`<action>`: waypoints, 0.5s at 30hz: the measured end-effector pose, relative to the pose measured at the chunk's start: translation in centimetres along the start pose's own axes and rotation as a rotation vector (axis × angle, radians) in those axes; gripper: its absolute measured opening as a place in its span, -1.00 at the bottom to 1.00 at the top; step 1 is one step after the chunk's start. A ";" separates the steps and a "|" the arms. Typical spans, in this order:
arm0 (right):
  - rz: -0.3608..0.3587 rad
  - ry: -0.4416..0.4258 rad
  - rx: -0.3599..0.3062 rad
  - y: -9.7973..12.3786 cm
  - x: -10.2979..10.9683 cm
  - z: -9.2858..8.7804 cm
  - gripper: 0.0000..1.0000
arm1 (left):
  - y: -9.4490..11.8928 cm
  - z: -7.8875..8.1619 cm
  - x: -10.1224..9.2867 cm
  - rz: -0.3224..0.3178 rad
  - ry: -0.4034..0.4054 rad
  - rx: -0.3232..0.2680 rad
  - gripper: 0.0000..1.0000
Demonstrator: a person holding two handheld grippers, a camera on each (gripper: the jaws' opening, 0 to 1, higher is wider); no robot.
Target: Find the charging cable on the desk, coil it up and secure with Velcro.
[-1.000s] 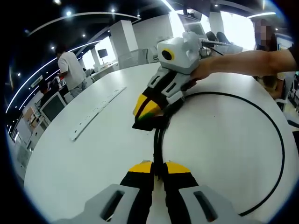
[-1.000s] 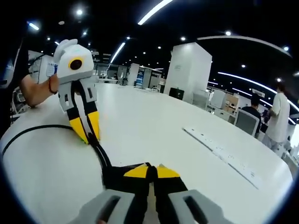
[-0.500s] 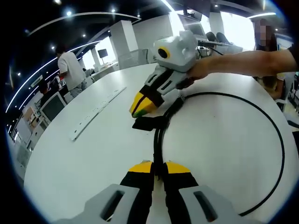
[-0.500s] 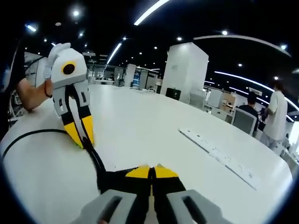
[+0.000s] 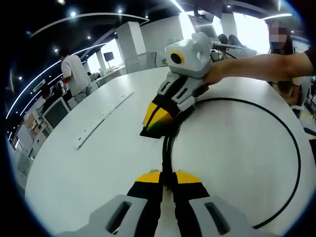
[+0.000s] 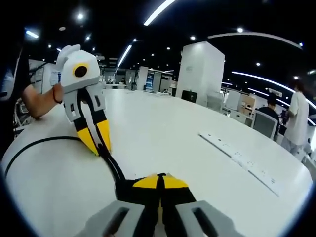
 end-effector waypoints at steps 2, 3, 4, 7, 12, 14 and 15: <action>0.018 -0.024 -0.031 0.2 0.3 0.5 -0.95 | 0.0 0.0 0.0 0.000 0.001 0.000 -0.82; 0.030 -0.038 -0.051 0.2 0.5 0.7 -0.95 | 0.0 0.0 0.0 0.000 0.001 -0.001 -0.82; 0.026 -0.043 -0.052 0.4 0.4 0.8 -0.95 | 0.0 0.0 0.0 0.000 0.001 -0.001 -0.82; 0.024 -0.021 -0.042 0.6 0.4 0.8 -0.95 | 0.0 0.0 0.0 0.000 0.000 0.000 -0.82; 0.070 -0.032 0.008 0.2 0.7 -0.1 -0.95 | 0.0 0.1 -0.1 -0.001 0.001 -0.001 -0.82; 0.071 -0.051 -0.013 0.2 0.4 0.0 -0.95 | 0.0 0.1 -0.1 -0.001 0.000 -0.001 -0.82; 0.073 -0.040 -0.008 0.2 0.5 0.0 -0.95 | 0.0 0.1 -0.1 -0.001 0.001 -0.001 -0.82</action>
Point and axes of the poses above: the point that each gripper's makers call its tool centre point, and the gripper's own axes: y roughly backward along the fingers, x roughly to its left, z roughly out of its top, the point moved 4 cm from there along y, roughly backward along the fingers, and after that the axes turned 14 degrees about z, right-handed, at the moved point
